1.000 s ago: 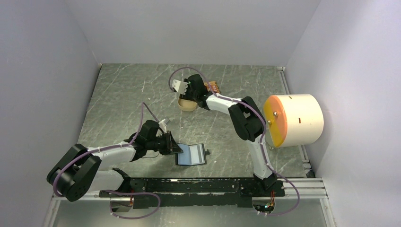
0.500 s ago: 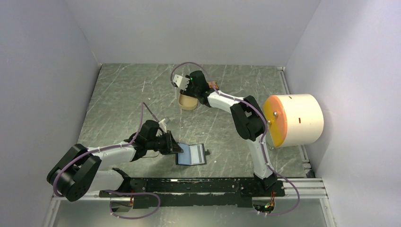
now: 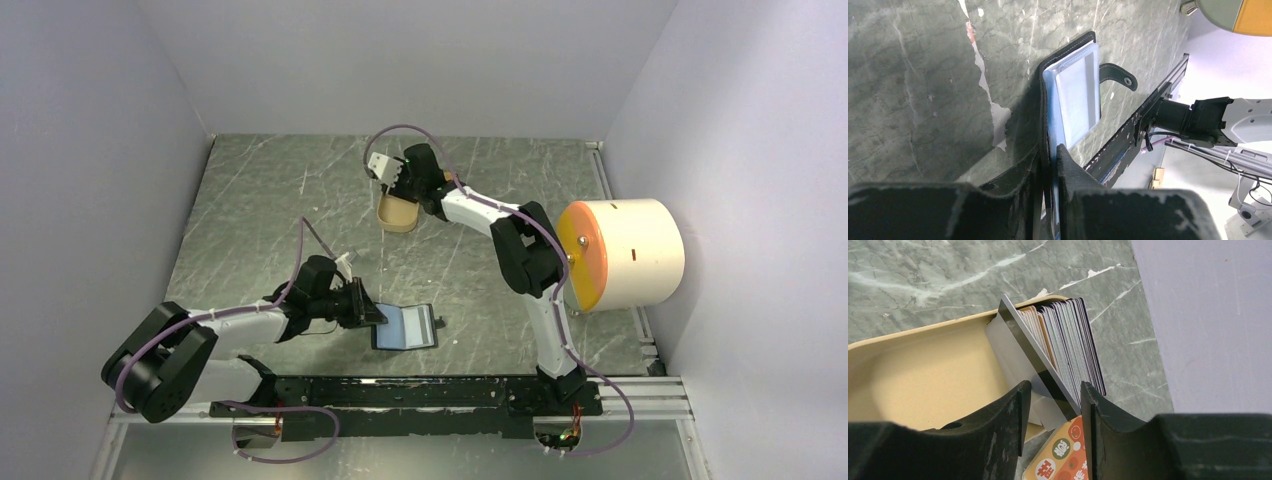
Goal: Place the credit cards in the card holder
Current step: Pick up the credit card from the storage box.
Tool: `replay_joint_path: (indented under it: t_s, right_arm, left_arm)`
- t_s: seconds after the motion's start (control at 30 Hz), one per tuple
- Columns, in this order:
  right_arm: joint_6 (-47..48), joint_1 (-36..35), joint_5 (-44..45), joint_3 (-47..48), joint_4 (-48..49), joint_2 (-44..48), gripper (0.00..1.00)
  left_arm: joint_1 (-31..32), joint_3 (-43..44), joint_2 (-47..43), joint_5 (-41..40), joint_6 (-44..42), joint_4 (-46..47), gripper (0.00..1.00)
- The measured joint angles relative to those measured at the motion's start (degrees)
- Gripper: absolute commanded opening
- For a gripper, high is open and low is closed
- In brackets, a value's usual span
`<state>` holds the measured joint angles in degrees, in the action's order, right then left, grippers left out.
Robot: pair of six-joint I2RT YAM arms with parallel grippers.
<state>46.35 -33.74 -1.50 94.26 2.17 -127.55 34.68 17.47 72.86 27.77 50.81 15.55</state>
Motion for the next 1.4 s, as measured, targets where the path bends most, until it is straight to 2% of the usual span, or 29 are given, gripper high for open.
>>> replay_joint_path:
  t_s: [0.2, 0.43, 0.57, 0.63, 0.9, 1.07, 1.2, 1.4]
  right_arm:
    - [-0.24, 0.04, -0.44, 1.27, -1.33, 0.02, 0.43]
    - [-0.66, 0.24, -1.66, 1.97, -3.21, 0.48, 0.25]
    - [-0.94, 0.44, -3.41, 2.16, -5.29, 1.22, 0.06]
    - [-0.94, 0.46, -4.57, 2.16, -6.99, 1.75, 0.0]
    - [-2.23, 0.66, -9.07, -0.13, -11.96, 5.16, 0.0]
    - [-6.73, 0.85, -9.44, -4.96, -13.11, 10.27, 0.0]
    - [-15.06, 0.85, -8.31, -10.45, -13.4, 16.96, 0.0]
    - [-34.05, 0.7, -7.04, -21.64, -12.7, 31.32, 0.0]
  left_arm:
    - [0.0, -0.13, 0.44, 0.02, 0.2, 0.11, 0.19]
    - [0.02, -0.13, 1.38, 0.09, 0.2, 0.15, 0.19]
    - [0.02, -0.13, 1.79, 0.17, 0.24, 0.5, 0.2]
    - [0.02, -0.13, 1.84, 0.24, 0.44, 0.79, 0.19]
    - [0.02, 0.02, 1.99, 0.35, 0.63, 0.61, 0.18]
    - [0.04, 0.7, 1.7, -0.7, 0.92, -0.92, 0.17]
    - [0.04, 0.9, 1.31, -2.75, 2.05, -1.55, 0.17]
    - [0.04, 1.49, 2.64, -4.02, 3.91, -0.04, 0.19]
